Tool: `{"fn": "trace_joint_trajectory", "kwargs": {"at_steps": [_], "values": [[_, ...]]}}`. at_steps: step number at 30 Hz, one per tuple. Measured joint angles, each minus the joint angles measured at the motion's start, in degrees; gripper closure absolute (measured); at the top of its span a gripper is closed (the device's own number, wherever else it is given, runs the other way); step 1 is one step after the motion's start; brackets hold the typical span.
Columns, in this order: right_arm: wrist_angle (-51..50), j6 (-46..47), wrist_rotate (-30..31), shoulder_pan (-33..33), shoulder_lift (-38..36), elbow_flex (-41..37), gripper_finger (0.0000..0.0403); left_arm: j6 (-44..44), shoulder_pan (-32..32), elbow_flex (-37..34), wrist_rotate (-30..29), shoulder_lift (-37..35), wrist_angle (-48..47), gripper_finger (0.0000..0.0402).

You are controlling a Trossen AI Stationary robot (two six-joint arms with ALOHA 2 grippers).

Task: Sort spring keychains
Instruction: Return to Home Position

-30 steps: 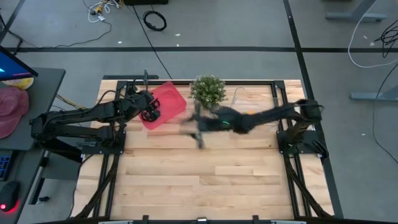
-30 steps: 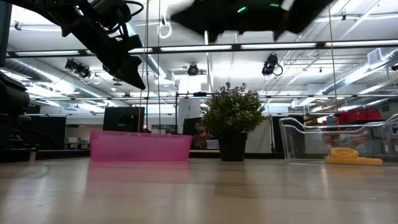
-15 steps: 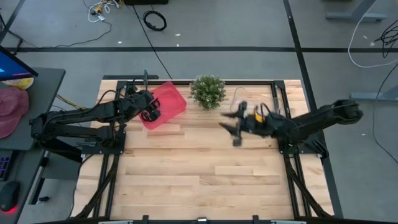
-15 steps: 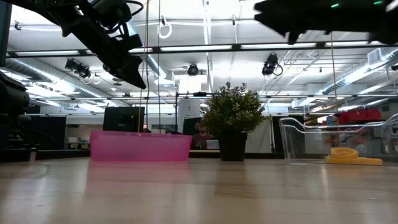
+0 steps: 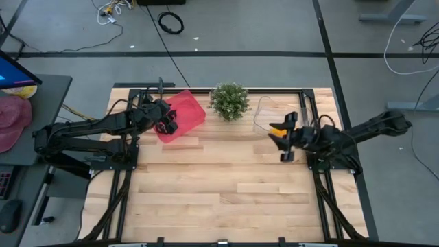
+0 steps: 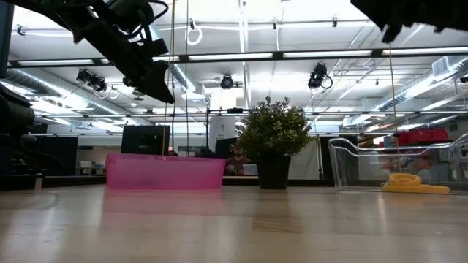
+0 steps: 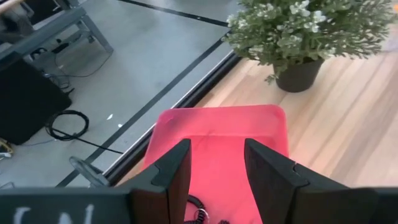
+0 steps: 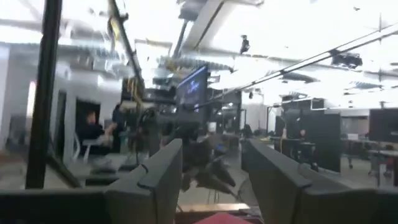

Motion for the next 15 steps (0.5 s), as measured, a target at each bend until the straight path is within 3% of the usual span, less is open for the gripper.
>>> {"fn": "trace_joint_trajectory", "kwargs": {"at_steps": [6,15], "values": [[1.1,5.1,-11.7,-6.5,-11.4,-8.4,0.0223,0.5,0.1,0.0,0.1,0.0,1.3,0.0248],[-1.8,6.1,-10.1,-8.5,-24.4,-13.9,0.0223,0.4,0.0,0.0,2.2,0.0,1.8,0.0248]]}}
